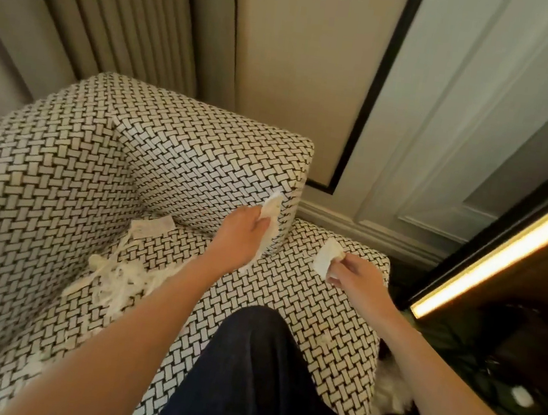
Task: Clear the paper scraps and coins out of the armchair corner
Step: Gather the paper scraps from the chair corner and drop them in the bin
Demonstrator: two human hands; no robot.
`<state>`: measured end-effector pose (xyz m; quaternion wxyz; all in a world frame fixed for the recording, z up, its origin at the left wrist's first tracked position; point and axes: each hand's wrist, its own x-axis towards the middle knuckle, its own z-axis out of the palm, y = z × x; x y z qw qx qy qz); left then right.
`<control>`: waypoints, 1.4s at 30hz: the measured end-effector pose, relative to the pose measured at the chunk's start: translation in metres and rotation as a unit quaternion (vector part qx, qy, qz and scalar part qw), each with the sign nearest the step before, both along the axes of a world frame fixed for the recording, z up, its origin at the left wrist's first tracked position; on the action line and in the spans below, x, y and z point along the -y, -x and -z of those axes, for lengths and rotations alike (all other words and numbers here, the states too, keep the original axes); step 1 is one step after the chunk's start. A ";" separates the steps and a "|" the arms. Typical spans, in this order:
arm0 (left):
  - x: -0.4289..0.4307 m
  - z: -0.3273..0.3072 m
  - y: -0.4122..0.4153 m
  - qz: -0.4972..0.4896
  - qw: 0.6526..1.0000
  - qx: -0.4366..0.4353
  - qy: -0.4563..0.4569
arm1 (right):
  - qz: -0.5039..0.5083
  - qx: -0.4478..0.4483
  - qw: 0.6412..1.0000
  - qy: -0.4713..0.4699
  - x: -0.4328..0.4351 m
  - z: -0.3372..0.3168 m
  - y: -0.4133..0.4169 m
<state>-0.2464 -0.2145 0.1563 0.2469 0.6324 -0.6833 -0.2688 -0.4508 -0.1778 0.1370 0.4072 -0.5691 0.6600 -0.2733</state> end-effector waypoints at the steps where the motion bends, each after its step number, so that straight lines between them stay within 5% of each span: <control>1: 0.002 0.000 0.015 0.015 0.999 -0.032 -0.020 | 0.015 0.004 1.000 -0.001 -0.001 -0.002 0.011; 14: -0.010 0.038 0.199 0.047 0.928 -0.266 -0.257 | 0.182 -0.018 0.982 -0.045 -0.063 0.021 0.157; 25: -0.028 0.077 0.293 0.113 0.900 -0.206 -0.367 | 0.293 0.047 0.944 -0.144 -0.109 0.068 0.229; 42: -0.041 0.078 0.307 0.160 0.886 -0.190 -0.391 | 0.263 0.082 0.941 -0.198 -0.112 0.092 0.225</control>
